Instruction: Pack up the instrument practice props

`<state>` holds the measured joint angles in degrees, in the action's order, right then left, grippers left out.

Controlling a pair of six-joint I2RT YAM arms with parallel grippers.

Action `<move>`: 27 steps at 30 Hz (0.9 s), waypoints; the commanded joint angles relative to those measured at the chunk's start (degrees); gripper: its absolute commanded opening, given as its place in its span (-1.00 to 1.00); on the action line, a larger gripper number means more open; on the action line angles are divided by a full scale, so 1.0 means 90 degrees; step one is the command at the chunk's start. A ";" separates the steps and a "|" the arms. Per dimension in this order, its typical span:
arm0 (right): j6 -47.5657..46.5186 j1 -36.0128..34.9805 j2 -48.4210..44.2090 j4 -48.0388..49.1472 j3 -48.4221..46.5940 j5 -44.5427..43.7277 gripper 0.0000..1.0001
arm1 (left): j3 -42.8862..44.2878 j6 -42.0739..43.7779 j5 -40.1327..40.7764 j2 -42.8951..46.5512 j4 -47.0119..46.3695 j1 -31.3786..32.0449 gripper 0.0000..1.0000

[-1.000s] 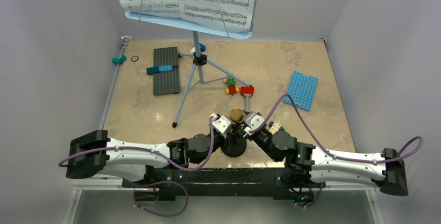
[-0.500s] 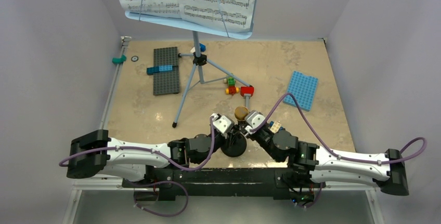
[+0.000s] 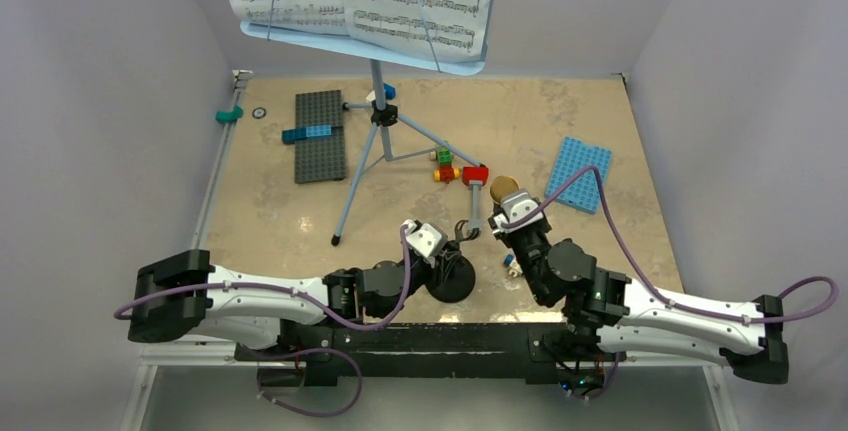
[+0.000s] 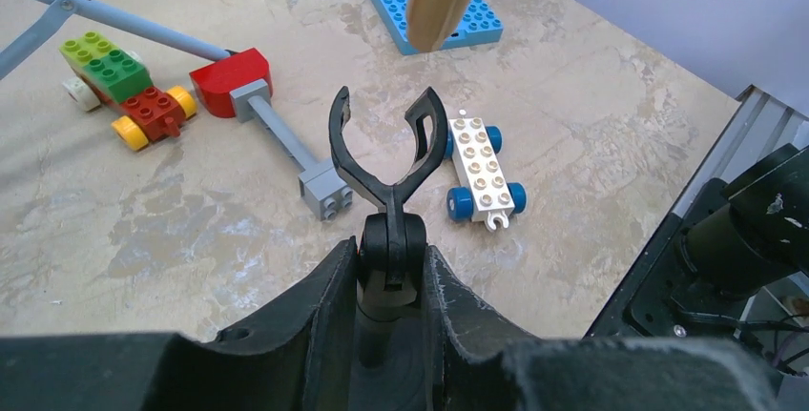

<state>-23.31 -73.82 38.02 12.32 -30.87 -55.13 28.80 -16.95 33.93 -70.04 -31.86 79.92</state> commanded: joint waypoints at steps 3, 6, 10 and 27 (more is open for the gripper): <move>0.1211 0.0016 -0.0170 -0.1633 -0.0765 -0.0464 -1.00 | -0.0137 -0.0342 0.0107 -0.0080 0.0927 0.0026 -1.00; 0.2767 0.0060 -0.0209 -0.3180 -0.1230 -0.0106 -1.00 | 0.0169 -0.0353 0.0035 -0.0010 0.1234 0.0026 -0.79; 0.3995 0.0068 -0.0281 -0.4234 -0.1393 0.0286 -1.00 | 0.0567 -0.0433 -0.0088 0.0055 0.1666 0.0026 -0.22; 0.6003 0.0070 -0.0865 -0.5376 -0.0952 0.0954 -1.00 | 0.0239 -0.0293 0.0256 0.1639 0.1709 0.0026 0.83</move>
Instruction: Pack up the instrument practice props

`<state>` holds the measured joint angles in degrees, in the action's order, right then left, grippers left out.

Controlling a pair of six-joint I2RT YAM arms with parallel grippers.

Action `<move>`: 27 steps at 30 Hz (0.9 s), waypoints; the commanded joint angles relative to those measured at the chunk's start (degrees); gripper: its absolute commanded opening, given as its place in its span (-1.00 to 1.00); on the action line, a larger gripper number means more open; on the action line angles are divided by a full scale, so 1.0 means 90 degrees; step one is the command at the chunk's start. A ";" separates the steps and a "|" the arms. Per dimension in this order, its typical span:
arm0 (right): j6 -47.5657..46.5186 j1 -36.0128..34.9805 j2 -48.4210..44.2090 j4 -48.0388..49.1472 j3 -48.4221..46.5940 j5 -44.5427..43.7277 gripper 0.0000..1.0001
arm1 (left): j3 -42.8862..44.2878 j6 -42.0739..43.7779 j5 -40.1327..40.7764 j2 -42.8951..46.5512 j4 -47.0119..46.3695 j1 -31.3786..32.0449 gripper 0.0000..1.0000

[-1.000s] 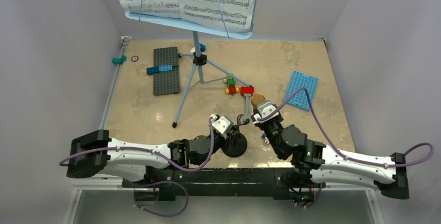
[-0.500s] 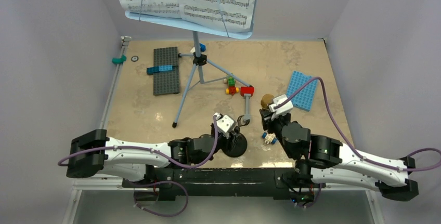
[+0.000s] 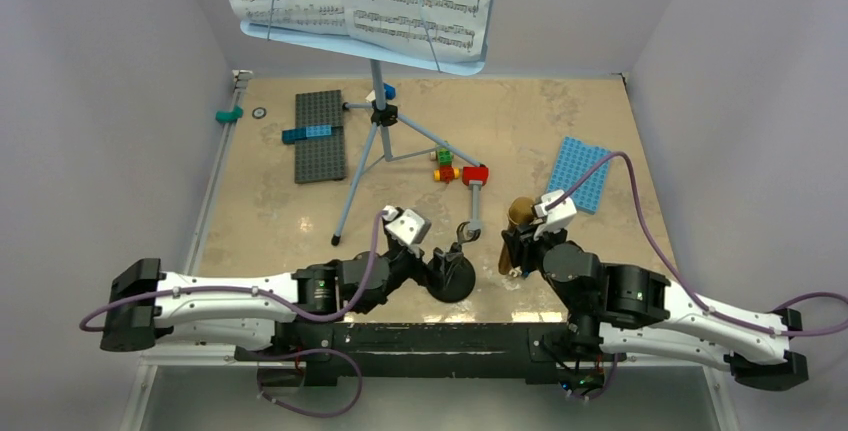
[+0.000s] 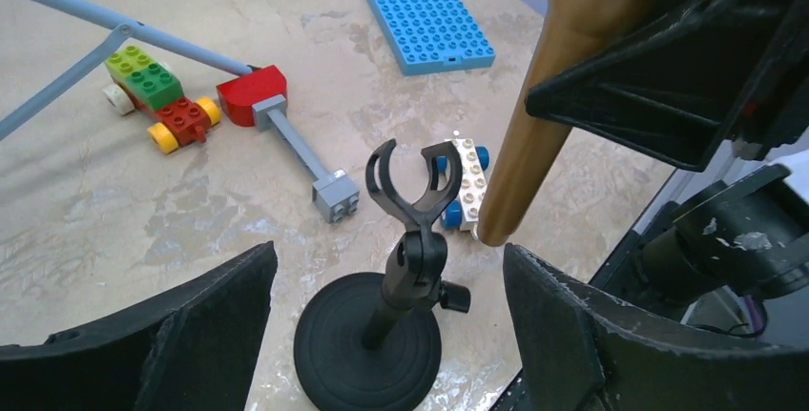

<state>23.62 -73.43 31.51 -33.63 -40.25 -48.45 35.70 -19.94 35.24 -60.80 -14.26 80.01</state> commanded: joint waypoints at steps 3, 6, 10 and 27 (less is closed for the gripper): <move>0.0990 0.0024 -0.0183 -0.0454 0.0120 0.0342 -1.00 | -0.1262 -0.0220 -0.0207 0.1244 -0.0271 0.0016 0.71; 0.1137 0.0024 -0.0231 -0.0607 0.0185 0.0392 -1.00 | -0.1911 -0.0589 -0.0761 0.1855 -0.0173 0.0014 0.62; 0.1230 0.0024 -0.0359 -0.0601 0.0335 0.0431 -1.00 | -0.2565 -0.0769 -0.1247 0.2154 -0.0567 0.0016 0.59; 0.1478 0.0024 -0.0324 -0.0667 0.0493 0.1103 -1.00 | -0.1877 0.0742 -0.1594 -0.1290 -0.4116 0.0007 0.53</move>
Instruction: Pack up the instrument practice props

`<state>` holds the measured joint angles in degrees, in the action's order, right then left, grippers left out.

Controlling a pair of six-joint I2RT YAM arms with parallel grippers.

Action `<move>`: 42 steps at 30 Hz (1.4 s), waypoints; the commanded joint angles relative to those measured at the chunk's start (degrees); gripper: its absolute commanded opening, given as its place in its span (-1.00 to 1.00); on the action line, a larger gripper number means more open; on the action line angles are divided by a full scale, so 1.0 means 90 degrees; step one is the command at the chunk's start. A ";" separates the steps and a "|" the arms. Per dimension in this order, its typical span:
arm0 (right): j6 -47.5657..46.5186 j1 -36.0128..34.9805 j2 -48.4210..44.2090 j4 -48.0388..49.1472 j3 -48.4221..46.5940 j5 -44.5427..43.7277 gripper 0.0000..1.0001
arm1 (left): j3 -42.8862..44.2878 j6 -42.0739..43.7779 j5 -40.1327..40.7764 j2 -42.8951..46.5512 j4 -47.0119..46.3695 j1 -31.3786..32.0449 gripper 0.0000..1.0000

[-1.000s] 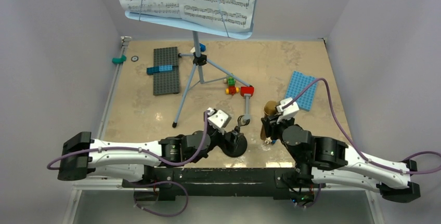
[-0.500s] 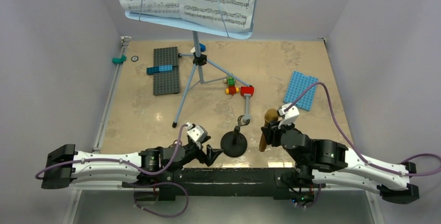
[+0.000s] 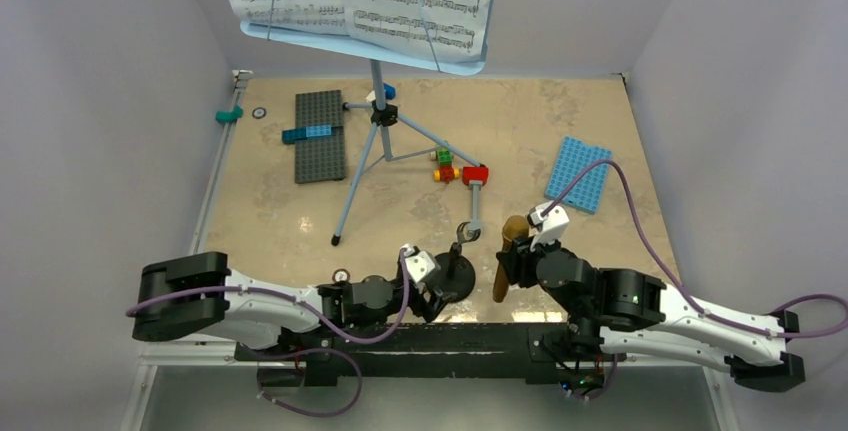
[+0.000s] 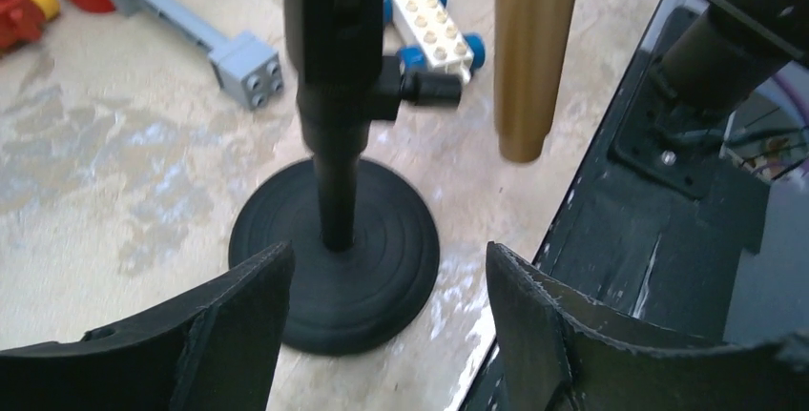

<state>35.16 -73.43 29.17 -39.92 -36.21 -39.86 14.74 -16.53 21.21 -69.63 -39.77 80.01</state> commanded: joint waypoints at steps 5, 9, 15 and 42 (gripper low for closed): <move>0.0093 0.0024 0.0025 0.0101 -0.0049 0.0386 -1.00 | 0.0557 0.0172 0.0134 -0.0162 -0.0815 0.0007 0.55; -0.0220 0.0029 0.0030 0.0184 -0.0460 0.1070 -1.00 | 0.0458 -0.0549 0.0551 0.0827 0.0624 0.0007 0.64; -0.0548 0.0121 0.0524 -0.0507 -0.1928 0.2510 -1.00 | -0.0019 -0.1387 0.0226 0.2895 0.2057 0.0006 0.80; -0.0502 0.0930 0.2871 0.2542 -0.3536 0.6000 -1.00 | 0.1482 -0.0915 -0.2397 0.3905 0.2393 -0.0013 0.95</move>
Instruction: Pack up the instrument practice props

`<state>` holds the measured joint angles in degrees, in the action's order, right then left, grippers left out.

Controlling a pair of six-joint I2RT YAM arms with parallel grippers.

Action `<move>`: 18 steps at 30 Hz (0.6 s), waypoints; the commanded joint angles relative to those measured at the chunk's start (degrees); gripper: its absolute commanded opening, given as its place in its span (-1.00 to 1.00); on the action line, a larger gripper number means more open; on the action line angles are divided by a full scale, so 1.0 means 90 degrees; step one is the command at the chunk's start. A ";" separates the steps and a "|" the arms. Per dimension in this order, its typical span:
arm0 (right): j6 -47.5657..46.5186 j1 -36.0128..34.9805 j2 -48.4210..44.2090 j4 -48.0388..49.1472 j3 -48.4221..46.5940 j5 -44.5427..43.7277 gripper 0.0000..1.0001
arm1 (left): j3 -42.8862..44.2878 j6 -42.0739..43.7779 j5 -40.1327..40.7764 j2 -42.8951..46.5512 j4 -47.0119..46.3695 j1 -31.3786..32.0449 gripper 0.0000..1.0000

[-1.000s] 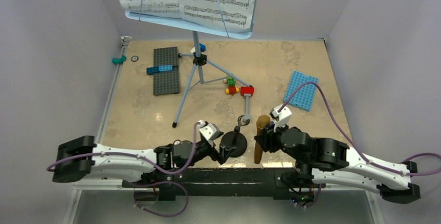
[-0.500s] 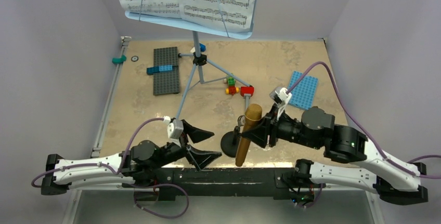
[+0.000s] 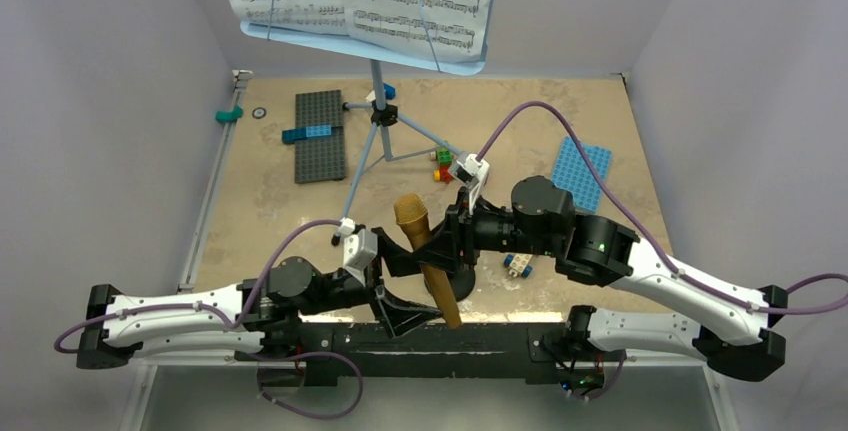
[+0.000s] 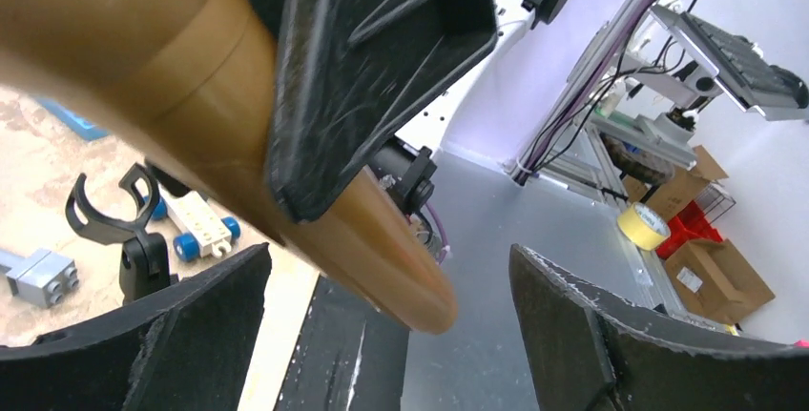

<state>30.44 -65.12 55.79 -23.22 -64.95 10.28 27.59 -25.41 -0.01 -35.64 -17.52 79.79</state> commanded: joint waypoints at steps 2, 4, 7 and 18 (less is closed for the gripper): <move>0.0049 0.0009 -0.0168 0.0676 -0.0301 0.0416 -1.00 | -0.0134 0.0023 0.0384 0.0406 -0.0083 0.0012 0.95; 0.0118 0.0006 -0.0281 0.0784 -0.0199 0.0431 -1.00 | -0.0332 -0.0029 0.0771 0.0737 -0.0136 0.0012 0.98; 0.0322 0.0008 -0.0406 0.1216 0.0063 0.0596 -1.00 | -0.0539 -0.0076 0.1043 0.0975 -0.0446 0.0003 1.00; 0.0798 -0.0093 -0.0407 0.2867 0.0665 0.0787 -1.00 | -0.0165 -0.0034 0.0514 0.0043 -0.1384 0.0009 1.00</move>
<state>35.73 -65.25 52.36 -6.15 -58.78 16.05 23.29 -25.96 5.96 -33.15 -24.95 79.83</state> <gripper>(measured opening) 0.414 0.997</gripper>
